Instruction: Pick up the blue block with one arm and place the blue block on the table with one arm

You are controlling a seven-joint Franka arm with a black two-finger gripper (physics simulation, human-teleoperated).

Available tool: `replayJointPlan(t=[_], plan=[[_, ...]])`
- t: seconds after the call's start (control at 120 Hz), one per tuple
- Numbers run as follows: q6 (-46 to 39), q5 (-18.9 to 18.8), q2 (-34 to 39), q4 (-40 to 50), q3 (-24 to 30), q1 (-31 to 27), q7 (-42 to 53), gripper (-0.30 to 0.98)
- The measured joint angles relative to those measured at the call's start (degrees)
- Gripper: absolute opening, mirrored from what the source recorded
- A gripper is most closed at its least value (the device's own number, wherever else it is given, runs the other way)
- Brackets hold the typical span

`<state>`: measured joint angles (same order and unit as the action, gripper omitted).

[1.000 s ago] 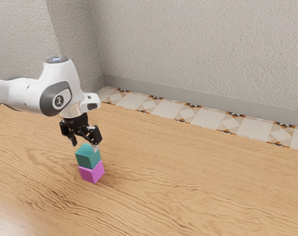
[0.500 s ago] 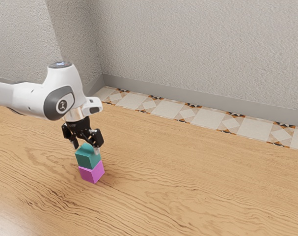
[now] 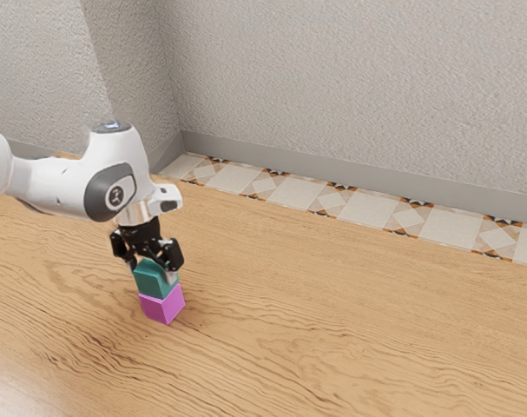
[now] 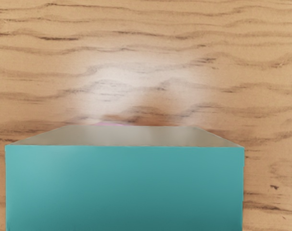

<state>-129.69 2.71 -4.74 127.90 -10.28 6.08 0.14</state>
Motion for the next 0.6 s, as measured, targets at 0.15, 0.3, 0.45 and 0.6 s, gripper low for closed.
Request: replayJointPlan(t=[0.15, 0.3, 0.45, 0.6], plan=[[-0.2, 0.8, -0.7, 0.1, 0.0, -0.1, 0.0, 0.59], [0.0, 0.7, 0.4, 0.0, 0.0, -0.2, -0.3, 0.31], [2.6, -1.7, 6.8, -0.4, -0.5, 0.4, -1.3, 0.29], [4.9, -2.7, 6.4, -2.2, -8.0, 0.4, -0.2, 0.3]])
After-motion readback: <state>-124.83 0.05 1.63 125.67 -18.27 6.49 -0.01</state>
